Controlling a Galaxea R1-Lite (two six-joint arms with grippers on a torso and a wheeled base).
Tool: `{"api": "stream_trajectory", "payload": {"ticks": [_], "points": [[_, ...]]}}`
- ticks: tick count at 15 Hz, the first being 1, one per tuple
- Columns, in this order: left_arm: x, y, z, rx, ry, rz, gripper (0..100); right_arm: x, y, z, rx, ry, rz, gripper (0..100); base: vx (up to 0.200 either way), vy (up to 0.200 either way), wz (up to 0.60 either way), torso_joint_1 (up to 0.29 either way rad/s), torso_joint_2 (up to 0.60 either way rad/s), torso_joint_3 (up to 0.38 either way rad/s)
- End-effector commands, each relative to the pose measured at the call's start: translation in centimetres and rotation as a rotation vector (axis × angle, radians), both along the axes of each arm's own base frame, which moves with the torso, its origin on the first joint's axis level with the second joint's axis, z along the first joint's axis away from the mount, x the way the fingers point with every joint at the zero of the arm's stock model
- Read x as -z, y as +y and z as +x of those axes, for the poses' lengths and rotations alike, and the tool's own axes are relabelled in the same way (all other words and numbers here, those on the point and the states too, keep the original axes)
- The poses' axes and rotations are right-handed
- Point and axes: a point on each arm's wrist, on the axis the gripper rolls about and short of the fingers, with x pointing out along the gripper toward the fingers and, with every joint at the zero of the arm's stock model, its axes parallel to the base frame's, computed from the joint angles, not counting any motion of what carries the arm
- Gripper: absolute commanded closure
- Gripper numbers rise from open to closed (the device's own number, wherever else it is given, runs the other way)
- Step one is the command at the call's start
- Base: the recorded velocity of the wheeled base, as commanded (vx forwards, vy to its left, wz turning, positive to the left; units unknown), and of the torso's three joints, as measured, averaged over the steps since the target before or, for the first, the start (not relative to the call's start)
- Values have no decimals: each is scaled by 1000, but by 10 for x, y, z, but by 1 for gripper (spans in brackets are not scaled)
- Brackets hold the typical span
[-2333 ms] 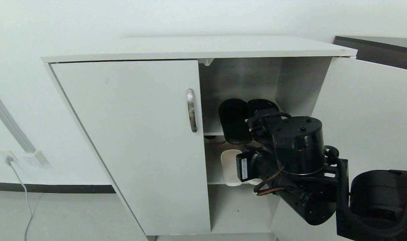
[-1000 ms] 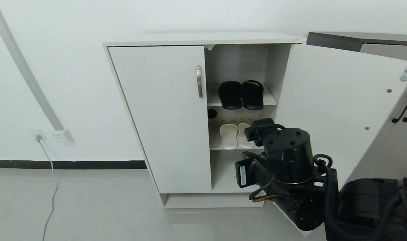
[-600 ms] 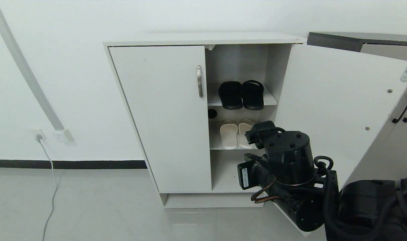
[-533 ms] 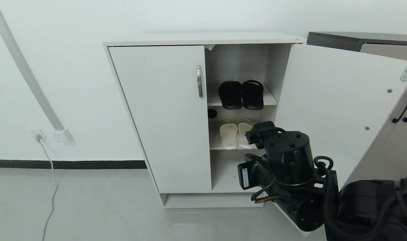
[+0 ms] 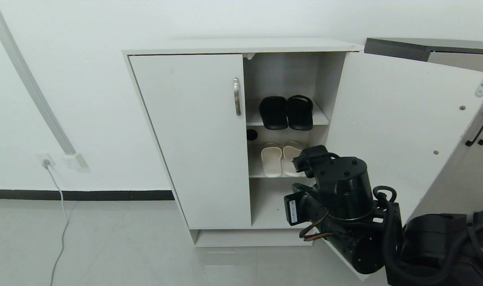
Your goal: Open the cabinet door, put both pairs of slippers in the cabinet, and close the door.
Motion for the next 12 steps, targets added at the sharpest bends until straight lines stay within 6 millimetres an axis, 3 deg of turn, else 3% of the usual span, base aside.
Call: {"api": "stream_trajectory", "payload": {"ticks": [1,5,8,12], "points": [[0,0,0,-1,1,0,100,4,0,3,8,7,-10,100,0,0,0,0,0,0],[0,0,0,0,3,0,100,4,0,3,7,8,-14,100,0,0,0,2,-68,-65],[0,0,0,0,3,0,100,4,0,3,6,7,-18,100,0,0,0,15,-225,-351],[0,0,0,0,1,0,100,7,1,4,6,12,-24,100,0,0,0,44,-520,-366]]}}
